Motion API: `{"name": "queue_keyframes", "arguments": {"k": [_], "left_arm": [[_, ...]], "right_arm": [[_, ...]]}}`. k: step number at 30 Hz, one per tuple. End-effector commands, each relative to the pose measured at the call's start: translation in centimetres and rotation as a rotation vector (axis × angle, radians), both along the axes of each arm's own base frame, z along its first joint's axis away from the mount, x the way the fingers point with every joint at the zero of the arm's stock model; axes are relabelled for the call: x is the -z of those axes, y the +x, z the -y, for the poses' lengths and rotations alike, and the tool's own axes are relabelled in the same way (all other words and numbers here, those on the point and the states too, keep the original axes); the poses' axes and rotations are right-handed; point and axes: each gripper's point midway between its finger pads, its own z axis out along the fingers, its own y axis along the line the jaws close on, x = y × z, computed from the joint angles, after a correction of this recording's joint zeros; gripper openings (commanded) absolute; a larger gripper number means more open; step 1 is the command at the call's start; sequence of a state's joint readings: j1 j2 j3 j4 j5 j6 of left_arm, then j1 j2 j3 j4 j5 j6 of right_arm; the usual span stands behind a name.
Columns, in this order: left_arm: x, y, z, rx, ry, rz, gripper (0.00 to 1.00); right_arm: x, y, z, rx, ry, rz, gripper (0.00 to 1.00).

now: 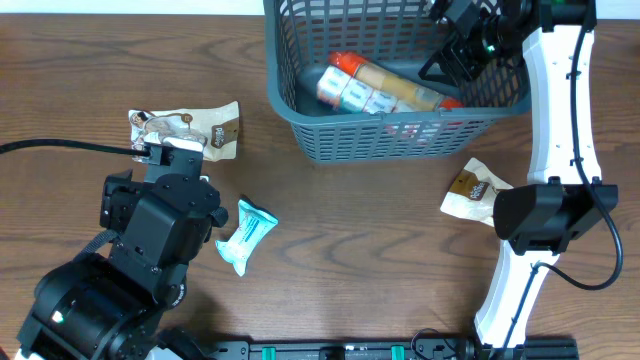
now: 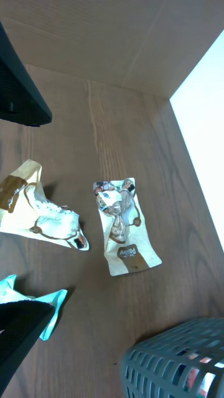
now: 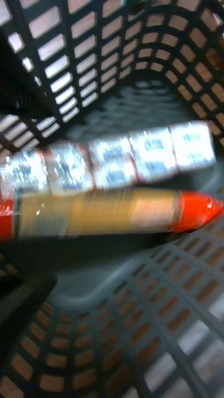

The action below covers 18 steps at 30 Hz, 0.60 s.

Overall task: Pack container
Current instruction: 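Lower the spaghetti package into the basket and open the gripper, then withdraw the right gripper from the basket toward the front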

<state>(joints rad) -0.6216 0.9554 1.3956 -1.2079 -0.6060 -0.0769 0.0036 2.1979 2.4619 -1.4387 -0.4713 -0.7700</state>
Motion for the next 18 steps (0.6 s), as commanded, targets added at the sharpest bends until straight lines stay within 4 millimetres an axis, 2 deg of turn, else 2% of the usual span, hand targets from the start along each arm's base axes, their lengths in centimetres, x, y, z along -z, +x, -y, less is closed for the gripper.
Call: {"name": "queue_keyframes", "arguments": {"k": [1, 4, 7, 9, 13, 15, 17, 18], "left_arm": [[-0.5, 0.0, -0.4, -0.010, 0.005, 0.013, 0.78], [-0.5, 0.0, -0.4, -0.010, 0.005, 0.013, 0.79], [-0.5, 0.0, -0.4, -0.010, 0.005, 0.013, 0.78], [-0.5, 0.0, -0.4, -0.010, 0.005, 0.013, 0.79], [-0.5, 0.0, -0.4, -0.010, 0.005, 0.013, 0.79], [-0.5, 0.0, -0.4, -0.010, 0.005, 0.013, 0.78], [-0.5, 0.0, -0.4, -0.010, 0.005, 0.013, 0.78], [-0.5, 0.0, -0.4, -0.010, 0.005, 0.013, 0.78]], "right_arm": [[-2.5, 0.3, -0.7, 0.037, 0.053, 0.048, 0.67], [-3.8, 1.4, -0.7, 0.097, 0.090, 0.085, 0.74], [-6.8, 2.4, -0.7, 0.161, 0.136, 0.153, 0.80], [-10.0, 2.9, -0.6, 0.205, 0.177, 0.229, 0.83], [-18.6, 2.2, 0.6, 0.288, 0.263, 0.439, 0.92], [-22.3, 1.0, 2.4, 0.363, 0.281, 0.529, 0.92], [-26.0, -1.1, 5.5, 0.490, 0.267, 0.623, 0.93], [-27.0, -2.2, 7.0, 0.547, 0.243, 0.655, 0.95]]}}
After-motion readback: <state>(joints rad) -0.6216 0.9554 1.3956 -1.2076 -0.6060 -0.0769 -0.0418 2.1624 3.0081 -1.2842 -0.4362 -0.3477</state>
